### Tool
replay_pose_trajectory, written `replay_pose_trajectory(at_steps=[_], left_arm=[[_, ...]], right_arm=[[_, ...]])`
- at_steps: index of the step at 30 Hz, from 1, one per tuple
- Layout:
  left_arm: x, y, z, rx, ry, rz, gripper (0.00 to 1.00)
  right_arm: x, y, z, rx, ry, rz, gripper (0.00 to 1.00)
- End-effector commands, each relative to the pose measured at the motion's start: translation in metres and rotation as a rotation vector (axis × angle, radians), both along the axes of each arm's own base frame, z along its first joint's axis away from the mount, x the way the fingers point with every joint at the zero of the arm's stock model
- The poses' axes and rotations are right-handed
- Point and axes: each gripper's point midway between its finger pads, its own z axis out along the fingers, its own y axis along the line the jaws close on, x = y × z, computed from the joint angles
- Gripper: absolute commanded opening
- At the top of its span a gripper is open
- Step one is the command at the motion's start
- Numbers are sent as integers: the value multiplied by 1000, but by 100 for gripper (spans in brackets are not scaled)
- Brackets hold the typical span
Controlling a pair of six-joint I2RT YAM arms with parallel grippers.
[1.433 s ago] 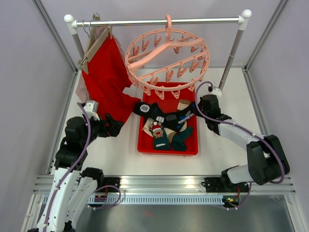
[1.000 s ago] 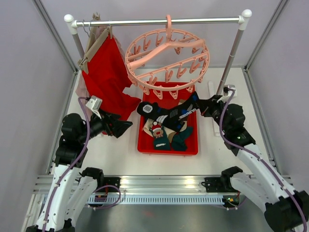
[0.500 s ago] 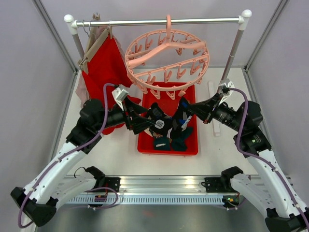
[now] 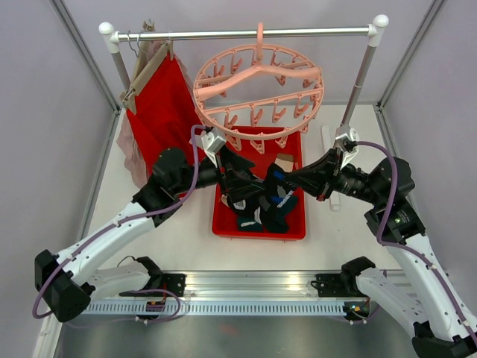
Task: Clip the socks to the hanger
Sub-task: Pick up the sock from the bin.
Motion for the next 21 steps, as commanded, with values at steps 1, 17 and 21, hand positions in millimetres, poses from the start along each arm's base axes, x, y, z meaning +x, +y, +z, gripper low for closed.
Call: replay_pose_trajectory(at_steps=[1,17,21], left_arm=[[-13,-13,30,-86,-162,-72,94],[-32,-46,31,-109,-210,-154,58],[-32,-46,33,-119,-211,-155,48]], right_arm=[[-17,2,29,42,-76,63,0],[-10,3,27,14,-65,50,0],[-7,2,22,-4,-54,38,0]])
